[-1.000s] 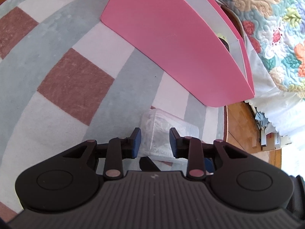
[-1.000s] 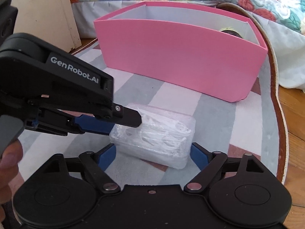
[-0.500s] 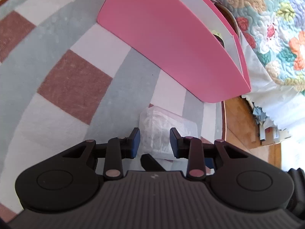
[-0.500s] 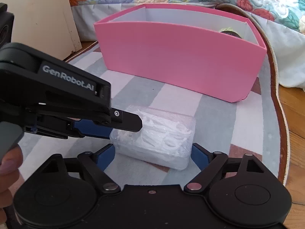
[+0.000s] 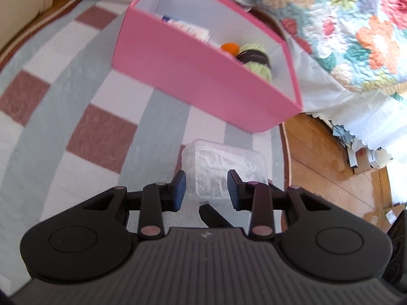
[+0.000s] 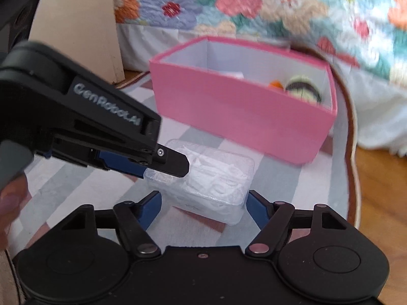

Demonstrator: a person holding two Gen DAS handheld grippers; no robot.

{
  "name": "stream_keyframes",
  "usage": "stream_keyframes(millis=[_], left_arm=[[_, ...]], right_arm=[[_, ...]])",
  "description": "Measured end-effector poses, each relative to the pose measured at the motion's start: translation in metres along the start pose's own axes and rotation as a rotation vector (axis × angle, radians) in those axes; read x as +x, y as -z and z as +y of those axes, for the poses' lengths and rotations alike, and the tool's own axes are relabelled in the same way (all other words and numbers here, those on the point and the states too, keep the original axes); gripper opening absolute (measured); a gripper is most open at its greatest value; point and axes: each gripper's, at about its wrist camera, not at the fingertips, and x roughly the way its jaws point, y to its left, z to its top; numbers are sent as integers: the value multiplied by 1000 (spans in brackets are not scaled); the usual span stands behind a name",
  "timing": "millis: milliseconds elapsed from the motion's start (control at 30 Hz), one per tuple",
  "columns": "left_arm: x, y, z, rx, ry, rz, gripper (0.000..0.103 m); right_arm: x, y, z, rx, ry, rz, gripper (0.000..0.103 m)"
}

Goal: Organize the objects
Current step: 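Close the left tool on the end of the floss-pick box, then lift the floss-pick box with the left tool over the pink box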

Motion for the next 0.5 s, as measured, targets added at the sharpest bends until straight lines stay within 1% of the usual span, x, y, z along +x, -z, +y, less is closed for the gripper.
stream_keyframes(millis=[200,267,367,433,500], left_arm=[[-28,-12,-16,41,5,-31,34],[-36,-15,-22,78,4,-29,34],[-48,-19,-31,151,-4,-55,36],[-55,-22,-36,175,-12,-74,37],[-61,-25,-38,178,-7,-85,37]], right_arm=[[-22,-17,8,-49,22,-64,78],[-28,-22,11,-68,23,-72,78],[-33,-30,21,-134,59,-92,78],[-37,-34,25,-156,73,-111,78],[-42,-41,26,-155,76,-125,78]])
